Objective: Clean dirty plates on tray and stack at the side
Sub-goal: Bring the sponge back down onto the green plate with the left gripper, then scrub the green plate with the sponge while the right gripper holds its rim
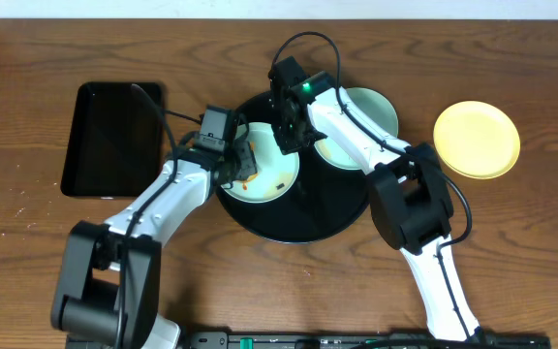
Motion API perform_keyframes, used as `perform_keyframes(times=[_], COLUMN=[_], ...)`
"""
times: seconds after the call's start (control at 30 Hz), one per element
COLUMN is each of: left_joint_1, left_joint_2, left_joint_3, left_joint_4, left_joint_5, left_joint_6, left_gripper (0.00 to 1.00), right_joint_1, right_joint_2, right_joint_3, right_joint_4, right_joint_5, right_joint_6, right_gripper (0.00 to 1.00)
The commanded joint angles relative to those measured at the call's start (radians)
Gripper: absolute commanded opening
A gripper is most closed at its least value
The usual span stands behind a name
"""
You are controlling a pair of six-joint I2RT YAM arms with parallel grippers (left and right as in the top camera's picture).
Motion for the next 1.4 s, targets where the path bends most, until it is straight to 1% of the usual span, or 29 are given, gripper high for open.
perform_keyframes(times=[0.0, 0.1, 0.2, 0.3, 0.47, 0.67, 0.77, 0.87, 1.0, 1.1, 1.2, 1.37], left_joint_1=[-0.024, -0.05, -0.078, -0.095, -0.117, -0.117, -0.117, -0.117, -0.117, -0.117, -0.117, -0.119], left_joint_2=[0.03, 0.05, 0.069, 0.085, 0.108, 0.143, 0.151, 0.151, 0.151, 0.151, 0.148, 0.101], left_joint_3=[0.001, 0.001, 0.001, 0.001, 0.001, 0.001, 0.001, 0.001, 0.001, 0.001, 0.001, 0.005], left_joint_4=[0.039, 0.06, 0.069, 0.094, 0.124, 0.12, 0.097, 0.058, 0.024, 0.019, 0.019, 0.019], left_joint_5=[-0.074, -0.121, -0.193, -0.194, -0.192, -0.208, -0.287, -0.419, -0.564, -0.62, -0.666, -0.644], left_joint_6=[-0.062, -0.065, -0.103, -0.133, -0.133, -0.132, -0.131, -0.124, -0.064, -0.014, 0.002, 0.003], left_gripper=[0.07, 0.07, 0.08, 0.08, 0.08, 0.07, 0.08, 0.08, 0.08, 0.08, 0.08, 0.08], right_joint_1=[0.013, 0.013, 0.014, 0.014, 0.014, 0.014, 0.014, 0.014, 0.014, 0.014, 0.013, 0.015], right_joint_2=[0.023, 0.023, 0.023, 0.023, 0.023, 0.023, 0.023, 0.023, 0.023, 0.023, 0.023, 0.023], right_joint_3=[-0.027, -0.027, -0.027, -0.027, -0.027, -0.027, -0.027, -0.027, -0.027, -0.027, -0.027, -0.027], right_joint_4=[-0.002, -0.002, -0.002, -0.002, -0.003, -0.003, -0.007, -0.007, -0.007, -0.007, -0.008, -0.01], right_joint_5=[0.005, 0.006, 0.007, 0.007, 0.007, 0.007, 0.007, 0.007, 0.007, 0.007, 0.007, 0.007], right_joint_6=[0.026, 0.026, 0.026, 0.026, 0.026, 0.026, 0.026, 0.026, 0.026, 0.026, 0.026, 0.026], right_gripper=[0.01, 0.01, 0.01, 0.01, 0.01, 0.01, 0.01, 0.01, 0.01, 0.01, 0.01, 0.01])
